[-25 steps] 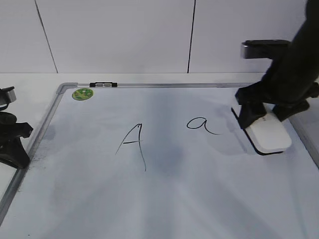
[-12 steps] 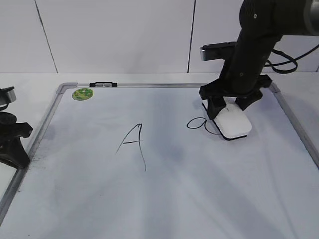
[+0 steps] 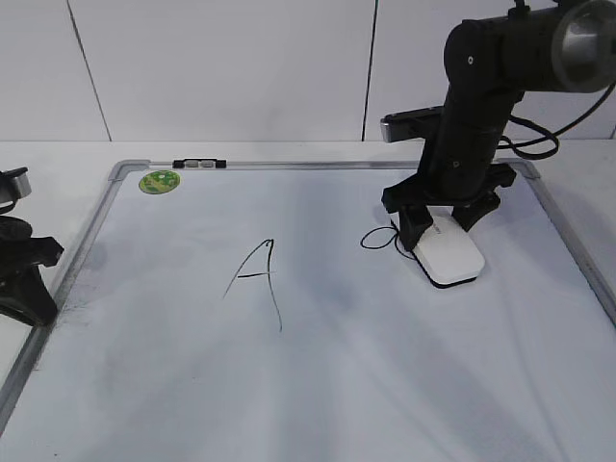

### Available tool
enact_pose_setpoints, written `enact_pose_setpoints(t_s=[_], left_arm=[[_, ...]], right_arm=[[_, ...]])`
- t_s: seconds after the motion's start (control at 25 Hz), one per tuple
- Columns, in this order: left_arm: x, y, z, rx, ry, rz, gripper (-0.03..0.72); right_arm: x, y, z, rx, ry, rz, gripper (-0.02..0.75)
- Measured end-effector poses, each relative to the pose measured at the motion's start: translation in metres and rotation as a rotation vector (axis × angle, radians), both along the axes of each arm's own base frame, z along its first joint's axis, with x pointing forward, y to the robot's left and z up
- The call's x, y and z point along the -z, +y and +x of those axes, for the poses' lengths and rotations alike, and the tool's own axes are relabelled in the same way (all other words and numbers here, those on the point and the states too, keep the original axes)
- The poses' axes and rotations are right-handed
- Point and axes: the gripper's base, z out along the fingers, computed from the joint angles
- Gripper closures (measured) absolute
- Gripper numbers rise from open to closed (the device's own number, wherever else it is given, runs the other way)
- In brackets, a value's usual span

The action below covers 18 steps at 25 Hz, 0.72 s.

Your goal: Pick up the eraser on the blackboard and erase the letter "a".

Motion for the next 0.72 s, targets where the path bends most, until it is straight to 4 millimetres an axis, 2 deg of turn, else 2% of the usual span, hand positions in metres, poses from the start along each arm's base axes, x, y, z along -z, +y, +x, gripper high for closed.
enact_pose_setpoints(t_s=[0.24, 0.72], left_arm=[[0.000, 0.000, 0.000, 0.000, 0.000, 0.000, 0.651], [0.000, 0.000, 0.000, 0.000, 0.000, 0.000, 0.649]], right_arm=[[0.001, 0.008, -0.001, -0.012, 0.019, 0.046, 0.193], [0.004, 0.081, -0.024, -0.201, 0.008, 0.046, 0.193]])
